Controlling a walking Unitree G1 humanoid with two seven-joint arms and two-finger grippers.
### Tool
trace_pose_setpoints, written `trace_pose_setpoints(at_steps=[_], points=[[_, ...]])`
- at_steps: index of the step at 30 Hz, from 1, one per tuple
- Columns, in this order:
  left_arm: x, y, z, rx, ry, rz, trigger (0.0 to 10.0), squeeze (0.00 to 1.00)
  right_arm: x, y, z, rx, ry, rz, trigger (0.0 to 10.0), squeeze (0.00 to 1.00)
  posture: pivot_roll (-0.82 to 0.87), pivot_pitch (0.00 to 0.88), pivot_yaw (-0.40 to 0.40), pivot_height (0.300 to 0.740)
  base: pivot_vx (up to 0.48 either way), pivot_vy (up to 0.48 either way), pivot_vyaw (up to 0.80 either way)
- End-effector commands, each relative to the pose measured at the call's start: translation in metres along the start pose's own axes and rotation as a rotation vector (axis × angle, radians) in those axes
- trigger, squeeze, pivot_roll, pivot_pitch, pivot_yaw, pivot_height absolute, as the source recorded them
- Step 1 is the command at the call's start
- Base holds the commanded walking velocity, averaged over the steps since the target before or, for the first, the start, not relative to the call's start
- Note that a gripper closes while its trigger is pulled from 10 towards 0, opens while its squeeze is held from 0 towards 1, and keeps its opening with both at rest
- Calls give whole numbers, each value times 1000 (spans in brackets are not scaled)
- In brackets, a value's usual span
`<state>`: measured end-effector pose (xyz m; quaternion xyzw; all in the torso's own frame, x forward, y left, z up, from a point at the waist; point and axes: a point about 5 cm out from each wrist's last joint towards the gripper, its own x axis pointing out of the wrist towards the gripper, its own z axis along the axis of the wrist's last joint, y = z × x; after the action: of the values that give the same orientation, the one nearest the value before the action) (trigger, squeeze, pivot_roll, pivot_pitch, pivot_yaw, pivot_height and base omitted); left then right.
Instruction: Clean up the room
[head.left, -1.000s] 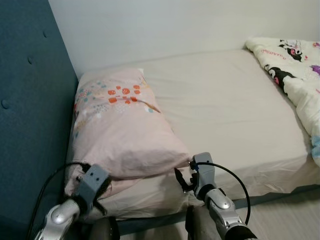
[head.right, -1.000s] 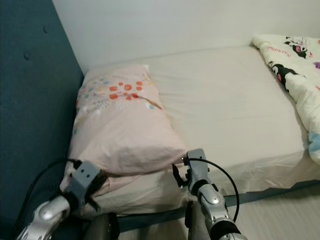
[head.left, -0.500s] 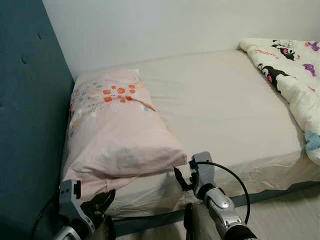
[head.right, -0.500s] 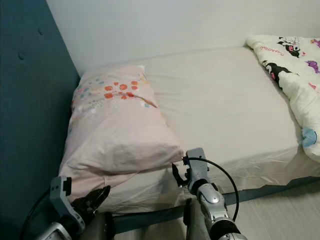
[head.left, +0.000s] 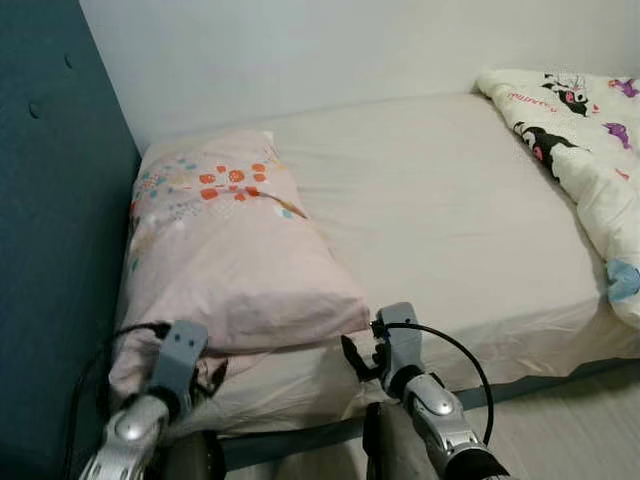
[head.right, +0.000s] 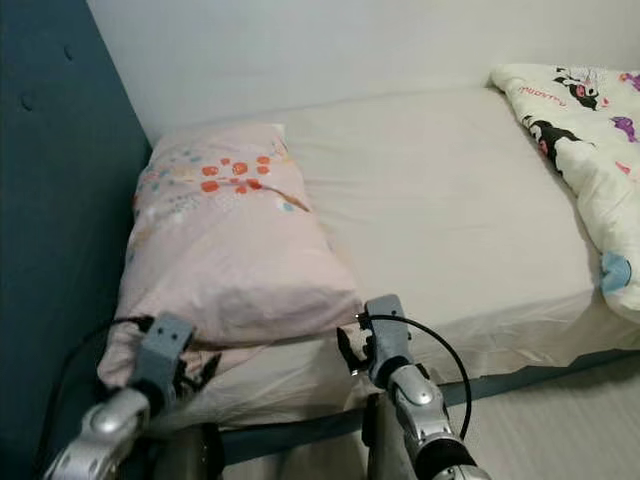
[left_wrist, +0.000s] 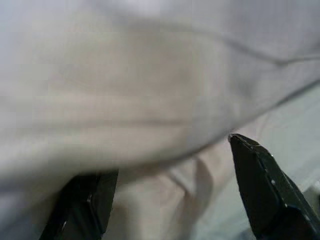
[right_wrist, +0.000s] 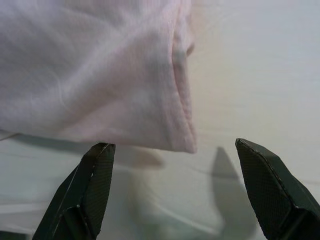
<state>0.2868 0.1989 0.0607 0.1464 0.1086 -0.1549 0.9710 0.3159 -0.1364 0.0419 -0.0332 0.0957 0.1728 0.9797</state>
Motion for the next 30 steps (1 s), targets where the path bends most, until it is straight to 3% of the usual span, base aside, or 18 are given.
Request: trace_pose_setpoints(at_steps=[1,2,6,10,15,18,20,22,26,30], points=[[-2,-1,-7,65,24,-53,157,0,-2,3,-5,4,20,8,10000,0,-5,239,-21,552,0,0,0],[4,-1,-6,147,26,-103,0,0,-3,2,-6,3,19,7,10000,0,-5,249,-18,552,0,0,0],[7,-3,-8,222,53,-151,0,0,-4,3,-7,1,21,9,10000,0,-5,263,-15,552,0,0,0],[10,-5,-13,344,111,-283,0,0,-5,8,-8,-6,19,29,10000,0,-5,286,-4,552,0,0,0],[11,-2,-9,398,116,-362,0,0,-4,12,-7,-16,13,44,10000,0,-12,302,8,552,0,0,0],[9,1,-4,375,86,-425,0,0,-3,14,-4,-17,4,48,10000,0,-9,300,14,552,0,0,0],[9,2,-4,384,84,-430,0,0,-3,14,-4,-16,1,49,10000,0,-2,300,16,552,0,0,0],[15,-1,-12,444,126,-390,0,0,-3,16,-5,-13,5,52,10000,0,1,303,12,552,0,0,0],[22,-3,-13,459,154,-329,0,0,-3,19,-6,-13,8,60,10000,0,-2,301,11,552,0,0,0],[39,-9,-4,462,173,-270,0,0,-3,20,-6,-14,8,65,10000,0,-11,302,12,552,0,0,0]])
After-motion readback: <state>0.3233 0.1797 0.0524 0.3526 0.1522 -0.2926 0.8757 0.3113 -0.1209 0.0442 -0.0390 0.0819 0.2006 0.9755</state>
